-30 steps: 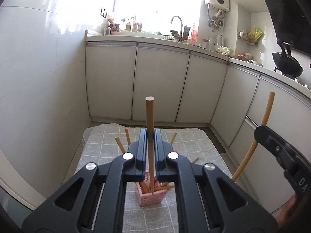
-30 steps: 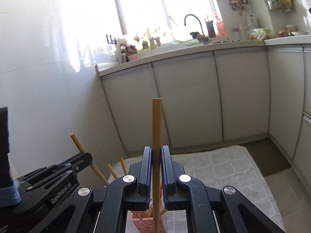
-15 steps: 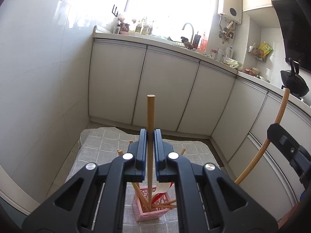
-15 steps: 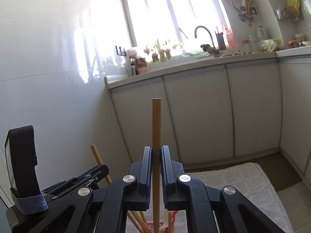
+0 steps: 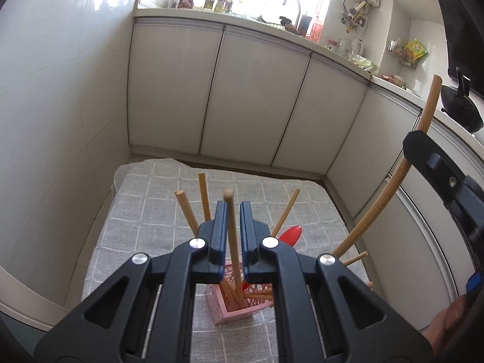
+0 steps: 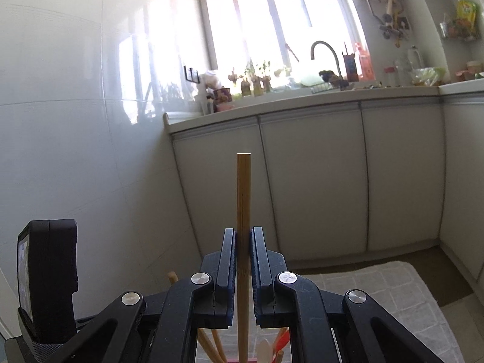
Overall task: Organize utensils
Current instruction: 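Carry both chopsticks over the pink holder and open both grippers to drop them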
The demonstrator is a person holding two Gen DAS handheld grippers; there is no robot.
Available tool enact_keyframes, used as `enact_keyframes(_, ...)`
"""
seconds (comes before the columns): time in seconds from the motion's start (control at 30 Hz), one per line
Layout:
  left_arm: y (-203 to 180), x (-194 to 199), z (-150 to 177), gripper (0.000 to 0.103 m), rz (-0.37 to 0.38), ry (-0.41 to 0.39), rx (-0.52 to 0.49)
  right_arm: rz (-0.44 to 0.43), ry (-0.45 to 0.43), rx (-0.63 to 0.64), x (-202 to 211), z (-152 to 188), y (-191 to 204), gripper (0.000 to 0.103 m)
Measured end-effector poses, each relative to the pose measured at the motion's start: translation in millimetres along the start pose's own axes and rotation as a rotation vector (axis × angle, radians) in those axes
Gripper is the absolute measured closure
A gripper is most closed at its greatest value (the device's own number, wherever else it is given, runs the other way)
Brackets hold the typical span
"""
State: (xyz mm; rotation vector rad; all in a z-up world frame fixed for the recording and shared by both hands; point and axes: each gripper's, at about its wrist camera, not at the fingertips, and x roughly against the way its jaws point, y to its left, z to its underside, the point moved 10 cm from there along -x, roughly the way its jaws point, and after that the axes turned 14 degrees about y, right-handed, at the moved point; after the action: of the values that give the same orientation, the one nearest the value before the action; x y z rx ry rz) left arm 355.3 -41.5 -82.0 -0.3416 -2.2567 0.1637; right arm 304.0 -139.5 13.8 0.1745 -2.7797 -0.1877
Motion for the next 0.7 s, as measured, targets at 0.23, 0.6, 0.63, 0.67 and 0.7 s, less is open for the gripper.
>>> enact_keyframes(0.23, 11, 6, 12, 0.063, -0.018, 0.012, 0.004, 0.059, 0.027, 0.054, -32, 14, 1, 0.095)
enact_keyframes(0.6, 35, 2, 33, 0.045, -0.080, 0.058, 0.005, 0.091, 0.052, 0.088, -64, 31, 7, 0.095)
enact_keyframes(0.63, 37, -1, 35, 0.044, -0.082, 0.067, 0.006, 0.087, 0.059, 0.085, -65, 33, 7, 0.095)
enact_keyframes(0.67, 38, -3, 37, 0.044, -0.084, 0.075, 0.007, 0.077, 0.067, 0.078, -67, 36, 6, 0.095)
enact_keyframes(0.7, 40, -5, 37, 0.043, -0.089, 0.084, 0.007, 0.071, 0.078, 0.073, -68, 38, 6, 0.092)
